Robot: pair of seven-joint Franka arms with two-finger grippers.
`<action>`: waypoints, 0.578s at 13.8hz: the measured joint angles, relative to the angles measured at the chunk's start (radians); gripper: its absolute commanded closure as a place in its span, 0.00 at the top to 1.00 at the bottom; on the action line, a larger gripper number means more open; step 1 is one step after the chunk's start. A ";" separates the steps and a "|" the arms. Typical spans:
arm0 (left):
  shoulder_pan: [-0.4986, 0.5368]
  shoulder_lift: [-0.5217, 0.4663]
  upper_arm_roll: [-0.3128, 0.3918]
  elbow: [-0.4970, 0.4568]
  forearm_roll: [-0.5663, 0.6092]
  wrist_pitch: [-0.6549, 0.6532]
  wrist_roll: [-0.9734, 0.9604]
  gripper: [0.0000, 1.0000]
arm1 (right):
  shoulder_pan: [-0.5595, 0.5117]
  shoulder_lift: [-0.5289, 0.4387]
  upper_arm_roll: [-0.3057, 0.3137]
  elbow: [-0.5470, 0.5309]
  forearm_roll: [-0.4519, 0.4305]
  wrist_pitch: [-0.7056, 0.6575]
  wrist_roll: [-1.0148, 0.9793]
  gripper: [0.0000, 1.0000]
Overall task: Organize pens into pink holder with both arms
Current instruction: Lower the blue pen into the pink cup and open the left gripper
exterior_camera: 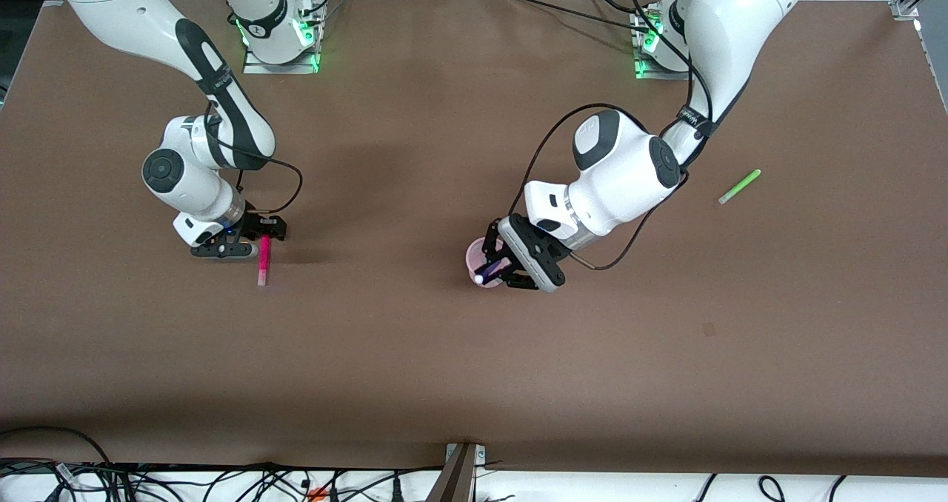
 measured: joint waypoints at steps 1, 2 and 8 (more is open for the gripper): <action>-0.007 0.015 0.000 -0.004 0.000 0.031 0.014 0.00 | 0.000 -0.001 -0.001 0.001 0.000 0.001 -0.004 0.41; -0.017 0.026 0.000 -0.008 0.000 0.056 0.019 0.00 | 0.000 -0.004 -0.003 0.001 0.000 0.000 -0.010 0.37; -0.066 0.044 -0.001 -0.078 0.000 0.163 0.024 0.00 | -0.001 -0.007 -0.008 0.002 0.000 0.001 -0.031 0.08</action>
